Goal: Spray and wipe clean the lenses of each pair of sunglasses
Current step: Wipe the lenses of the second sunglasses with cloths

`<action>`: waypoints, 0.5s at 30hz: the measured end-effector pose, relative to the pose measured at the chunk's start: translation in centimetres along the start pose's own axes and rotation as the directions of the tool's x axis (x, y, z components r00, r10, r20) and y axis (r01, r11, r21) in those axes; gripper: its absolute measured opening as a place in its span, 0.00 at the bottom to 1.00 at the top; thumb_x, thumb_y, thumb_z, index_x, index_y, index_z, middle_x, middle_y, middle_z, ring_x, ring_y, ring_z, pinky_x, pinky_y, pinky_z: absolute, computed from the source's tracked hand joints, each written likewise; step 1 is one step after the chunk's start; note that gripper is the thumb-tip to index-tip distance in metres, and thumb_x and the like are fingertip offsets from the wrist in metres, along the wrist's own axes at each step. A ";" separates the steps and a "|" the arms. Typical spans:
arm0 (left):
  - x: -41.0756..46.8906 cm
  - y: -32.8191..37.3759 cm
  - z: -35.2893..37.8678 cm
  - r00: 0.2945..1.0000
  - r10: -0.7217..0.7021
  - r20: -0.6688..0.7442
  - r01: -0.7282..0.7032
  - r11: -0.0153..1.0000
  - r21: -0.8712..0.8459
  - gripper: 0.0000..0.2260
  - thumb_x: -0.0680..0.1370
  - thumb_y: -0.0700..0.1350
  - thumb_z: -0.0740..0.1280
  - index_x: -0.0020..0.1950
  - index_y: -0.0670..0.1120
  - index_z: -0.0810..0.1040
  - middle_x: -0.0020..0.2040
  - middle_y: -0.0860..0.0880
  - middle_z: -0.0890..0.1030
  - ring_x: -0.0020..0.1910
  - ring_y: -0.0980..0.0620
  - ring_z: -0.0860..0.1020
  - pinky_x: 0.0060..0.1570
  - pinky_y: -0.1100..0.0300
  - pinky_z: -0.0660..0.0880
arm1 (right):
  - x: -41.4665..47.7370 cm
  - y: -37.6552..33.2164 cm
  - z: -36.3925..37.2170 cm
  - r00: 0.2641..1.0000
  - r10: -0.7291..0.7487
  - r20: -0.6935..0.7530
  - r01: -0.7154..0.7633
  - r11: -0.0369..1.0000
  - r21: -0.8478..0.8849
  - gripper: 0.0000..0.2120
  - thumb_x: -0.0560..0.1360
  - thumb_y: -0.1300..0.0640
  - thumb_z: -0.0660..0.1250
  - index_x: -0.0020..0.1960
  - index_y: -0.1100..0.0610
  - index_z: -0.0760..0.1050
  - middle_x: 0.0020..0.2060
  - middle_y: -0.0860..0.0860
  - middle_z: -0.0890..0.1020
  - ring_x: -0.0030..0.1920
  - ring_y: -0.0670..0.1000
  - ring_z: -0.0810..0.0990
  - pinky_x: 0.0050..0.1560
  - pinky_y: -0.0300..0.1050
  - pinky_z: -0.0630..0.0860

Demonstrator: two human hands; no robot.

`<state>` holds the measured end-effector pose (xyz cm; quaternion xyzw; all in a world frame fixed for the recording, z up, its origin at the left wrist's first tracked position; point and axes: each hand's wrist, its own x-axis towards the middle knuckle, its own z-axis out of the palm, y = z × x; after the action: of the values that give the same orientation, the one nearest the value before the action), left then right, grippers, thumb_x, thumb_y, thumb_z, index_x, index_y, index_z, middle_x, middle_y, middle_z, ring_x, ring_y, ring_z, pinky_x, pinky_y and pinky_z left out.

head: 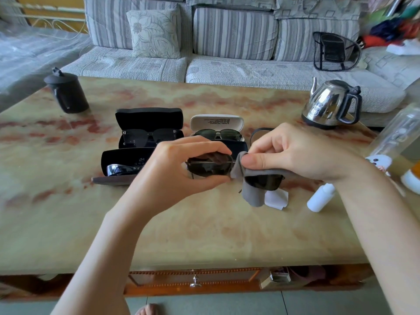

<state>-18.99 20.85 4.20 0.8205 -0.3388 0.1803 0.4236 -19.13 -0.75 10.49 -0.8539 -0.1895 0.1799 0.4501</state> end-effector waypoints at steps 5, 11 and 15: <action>0.0 -0.6 -0.4 0.997 -0.072 -0.038 0.071 0.997 -0.033 0.15 0.68 0.47 0.76 0.54 0.51 0.82 0.48 0.56 0.82 0.49 0.55 0.80 0.52 0.64 0.75 | -0.1 1.4 -0.6 0.996 -0.065 -0.061 0.068 0.996 0.058 0.11 0.74 0.54 0.65 0.36 0.58 0.80 0.22 0.43 0.76 0.22 0.40 0.67 0.26 0.29 0.60; -0.1 -0.9 -0.6 0.991 -0.116 -0.069 0.110 0.990 -0.092 0.16 0.68 0.49 0.77 0.54 0.53 0.82 0.47 0.51 0.83 0.49 0.50 0.80 0.54 0.56 0.75 | -0.8 4.0 -1.5 0.995 -0.099 0.017 0.089 0.951 0.297 0.10 0.69 0.51 0.75 0.47 0.55 0.84 0.41 0.52 0.86 0.42 0.50 0.82 0.44 0.40 0.76; 0.0 -0.8 -0.6 0.990 -0.128 -0.059 0.121 0.986 -0.113 0.16 0.67 0.49 0.77 0.53 0.54 0.81 0.47 0.51 0.83 0.49 0.51 0.80 0.52 0.64 0.74 | -0.8 4.5 -1.7 0.992 -0.091 0.085 0.055 0.934 0.352 0.19 0.66 0.46 0.77 0.51 0.57 0.83 0.45 0.55 0.85 0.45 0.51 0.83 0.48 0.39 0.78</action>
<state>-18.46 21.70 4.11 0.8093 -0.2819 0.1618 0.4893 -18.27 -4.65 7.75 -0.7428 -0.2085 0.2361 0.5908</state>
